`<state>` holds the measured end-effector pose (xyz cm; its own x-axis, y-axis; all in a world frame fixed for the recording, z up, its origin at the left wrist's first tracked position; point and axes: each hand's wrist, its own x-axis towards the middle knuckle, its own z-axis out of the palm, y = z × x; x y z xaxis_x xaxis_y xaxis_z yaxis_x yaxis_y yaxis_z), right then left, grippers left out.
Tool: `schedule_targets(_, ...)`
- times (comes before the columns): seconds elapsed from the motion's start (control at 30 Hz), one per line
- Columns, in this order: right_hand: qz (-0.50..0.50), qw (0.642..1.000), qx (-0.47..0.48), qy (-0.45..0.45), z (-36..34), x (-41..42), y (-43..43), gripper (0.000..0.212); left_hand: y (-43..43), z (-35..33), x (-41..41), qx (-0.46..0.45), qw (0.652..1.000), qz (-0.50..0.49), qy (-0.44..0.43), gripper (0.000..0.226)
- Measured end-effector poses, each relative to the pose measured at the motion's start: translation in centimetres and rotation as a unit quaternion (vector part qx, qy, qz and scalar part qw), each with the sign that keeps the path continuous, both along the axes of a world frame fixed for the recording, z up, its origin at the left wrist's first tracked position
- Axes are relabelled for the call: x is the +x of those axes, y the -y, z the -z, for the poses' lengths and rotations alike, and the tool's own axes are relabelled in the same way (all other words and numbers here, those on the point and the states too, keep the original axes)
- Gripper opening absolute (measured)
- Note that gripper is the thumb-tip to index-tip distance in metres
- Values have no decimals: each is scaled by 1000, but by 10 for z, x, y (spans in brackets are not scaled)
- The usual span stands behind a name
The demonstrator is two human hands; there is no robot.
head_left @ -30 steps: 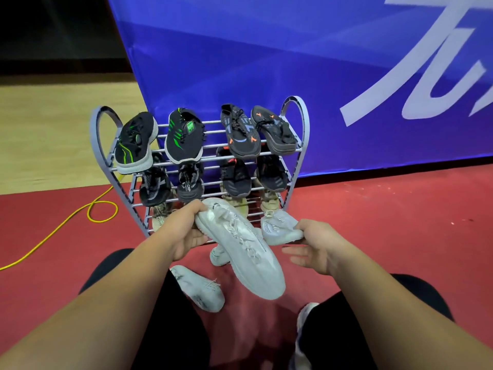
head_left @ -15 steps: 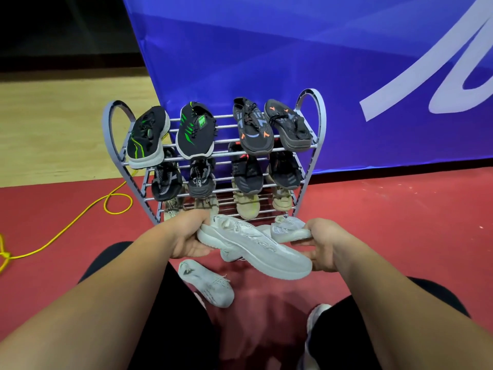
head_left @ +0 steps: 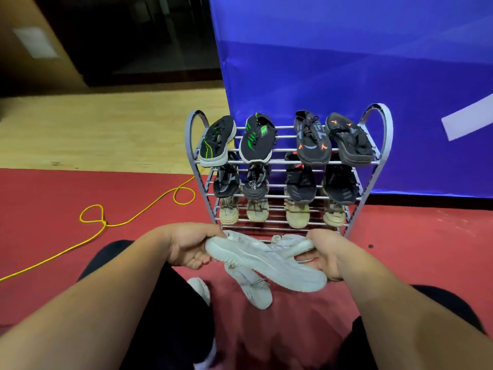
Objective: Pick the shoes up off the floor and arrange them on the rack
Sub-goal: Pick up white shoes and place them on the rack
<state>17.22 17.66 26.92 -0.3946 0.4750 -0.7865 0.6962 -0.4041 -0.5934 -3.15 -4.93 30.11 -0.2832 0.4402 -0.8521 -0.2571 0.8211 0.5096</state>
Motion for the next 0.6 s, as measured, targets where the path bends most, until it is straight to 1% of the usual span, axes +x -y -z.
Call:
schedule_targets(0.03,-15,1000,-5,6,3,-1,-1,40,5,7,-3,4,1000,-2,19,26)
schedule_targets(0.1,-48,998,-10,31,9,-3,-3,37,14,27,-11,-2,999,-10,45,28)
schedule_targets(0.17,-67,997,1,44,19,-10,-5,30,21,50,-17,-46,997,9,57,27)
schedule_targets(0.23,-70,996,7,51,32,-23,-6,22,22,67,-24,-92,994,38,46,30)
schedule_targets(0.3,-64,996,3,63,51,-38,-5,23,17,78,-35,-109,993,32,14,36)
schedule_targets(0.4,-44,996,-9,73,81,-61,0,27,10,93,-50,-85,995,-40,-26,24)
schedule_targets(0.47,-25,997,-14,66,101,-77,2,27,9,109,-60,-72,992,-100,-38,23)
schedule_targets(0.6,36,997,-51,38,137,-105,6,24,7,146,-76,-45,972,-232,-4,17)
